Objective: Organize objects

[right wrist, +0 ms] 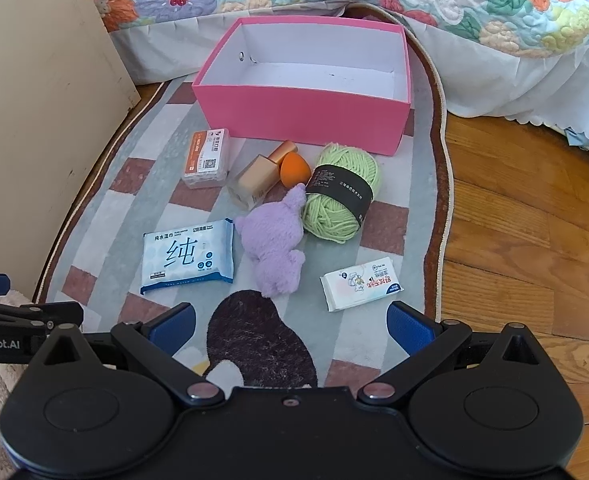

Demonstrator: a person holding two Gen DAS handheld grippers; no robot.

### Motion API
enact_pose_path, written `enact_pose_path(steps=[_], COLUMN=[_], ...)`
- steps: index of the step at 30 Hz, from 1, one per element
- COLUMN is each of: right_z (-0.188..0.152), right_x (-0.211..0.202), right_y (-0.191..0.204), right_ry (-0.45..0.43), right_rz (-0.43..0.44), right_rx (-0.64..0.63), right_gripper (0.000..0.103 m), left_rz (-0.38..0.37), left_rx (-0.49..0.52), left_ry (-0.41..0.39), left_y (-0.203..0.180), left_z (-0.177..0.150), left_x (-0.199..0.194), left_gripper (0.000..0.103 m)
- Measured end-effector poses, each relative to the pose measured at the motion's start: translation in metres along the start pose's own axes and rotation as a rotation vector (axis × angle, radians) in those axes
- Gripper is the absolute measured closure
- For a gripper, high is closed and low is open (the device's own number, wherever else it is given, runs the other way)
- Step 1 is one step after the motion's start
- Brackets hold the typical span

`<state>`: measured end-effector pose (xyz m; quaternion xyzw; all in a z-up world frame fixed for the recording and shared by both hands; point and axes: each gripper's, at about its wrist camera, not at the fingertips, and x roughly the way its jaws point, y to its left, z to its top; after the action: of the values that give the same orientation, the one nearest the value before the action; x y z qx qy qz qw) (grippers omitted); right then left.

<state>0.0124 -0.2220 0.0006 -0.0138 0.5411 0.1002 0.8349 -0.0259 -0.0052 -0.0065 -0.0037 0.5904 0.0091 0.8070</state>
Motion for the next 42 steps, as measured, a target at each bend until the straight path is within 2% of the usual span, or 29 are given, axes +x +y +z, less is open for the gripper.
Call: enact_pose_path(steps=[12, 16, 20, 23, 25, 28, 33, 37, 42], right_z=[0.000, 0.005, 0.014, 0.015, 0.018, 0.032, 0.042, 0.037, 0.032], right_x=[-0.002, -0.007, -0.022, -0.024, -0.014, 0.008, 0.043, 0.071, 0.115], right_y=[-0.003, -0.002, 0.006, 0.021, 0.029, 0.032, 0.039, 0.045, 0.047], right_ry=[-0.001, -0.021, -0.134, -0.313, -0.374, -0.341, -0.262, -0.174, -0.030], right_rz=[0.004, 0.046, 0.094, 0.111, 0.079, 0.145, 0.232, 0.318, 0.407], right_rx=[0.004, -0.017, -0.086, -0.290, -0.387, -0.398, -0.383, -0.365, -0.218], right_gripper=[0.000, 0.000, 0.000, 0.000, 0.000, 0.000, 0.003, 0.005, 0.013], left_rz=[-0.002, -0.006, -0.030, -0.053, -0.046, -0.054, -0.186, -0.173, -0.174], left_rx=[-0.006, -0.010, 0.000, -0.018, -0.046, -0.038, -0.131, -0.130, -0.122], left_ry=[0.000, -0.021, -0.073, -0.125, -0.167, -0.168, -0.069, -0.055, -0.024], left_y=[0.002, 0.002, 0.005, 0.010, 0.017, 0.022, 0.040, 0.041, 0.042], left_z=[0.003, 0.005, 0.018, 0.033, 0.043, 0.063, 0.086, 0.089, 0.088], left_x=[-0.005, -0.011, -0.026, -0.032, -0.028, -0.007, 0.047, 0.080, 0.116], left_gripper=[0.000, 0.000, 0.000, 0.000, 0.000, 0.001, 0.003, 0.003, 0.005])
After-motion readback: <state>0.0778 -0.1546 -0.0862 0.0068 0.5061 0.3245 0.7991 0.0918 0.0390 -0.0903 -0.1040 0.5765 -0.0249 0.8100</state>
